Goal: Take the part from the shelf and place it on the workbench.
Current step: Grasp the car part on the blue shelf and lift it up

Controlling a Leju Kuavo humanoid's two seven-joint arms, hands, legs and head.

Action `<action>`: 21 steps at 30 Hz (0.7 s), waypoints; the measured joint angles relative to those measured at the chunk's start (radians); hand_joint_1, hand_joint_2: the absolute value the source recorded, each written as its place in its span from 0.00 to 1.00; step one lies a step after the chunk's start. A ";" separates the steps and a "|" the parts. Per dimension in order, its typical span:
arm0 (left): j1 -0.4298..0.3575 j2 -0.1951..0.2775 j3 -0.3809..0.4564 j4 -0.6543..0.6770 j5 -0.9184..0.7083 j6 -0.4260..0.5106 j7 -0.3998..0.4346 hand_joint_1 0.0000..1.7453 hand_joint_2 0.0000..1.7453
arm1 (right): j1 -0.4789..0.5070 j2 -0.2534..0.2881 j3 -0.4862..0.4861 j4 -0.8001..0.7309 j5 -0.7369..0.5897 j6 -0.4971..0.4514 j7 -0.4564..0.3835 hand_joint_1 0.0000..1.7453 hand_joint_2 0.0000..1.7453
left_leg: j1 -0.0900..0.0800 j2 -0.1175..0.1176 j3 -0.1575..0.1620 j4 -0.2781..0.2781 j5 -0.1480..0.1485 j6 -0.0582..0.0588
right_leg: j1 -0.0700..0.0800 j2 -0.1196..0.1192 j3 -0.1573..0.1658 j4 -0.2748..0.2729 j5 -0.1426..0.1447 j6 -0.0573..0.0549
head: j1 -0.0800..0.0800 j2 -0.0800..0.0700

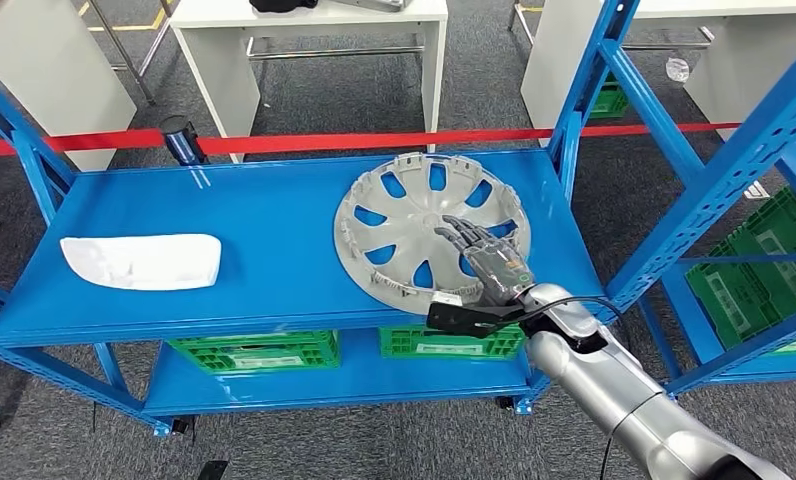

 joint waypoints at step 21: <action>0.000 0.011 0.010 -0.011 0.004 -0.001 0.022 0.00 0.00 | -0.051 -0.065 0.113 -0.008 0.009 0.090 -0.007 0.00 1.00 | 0.008 0.001 -0.132 0.256 -0.116 -0.027 | -0.002 -0.002 0.009 0.000 -0.007 -0.023 | 0.001 0.000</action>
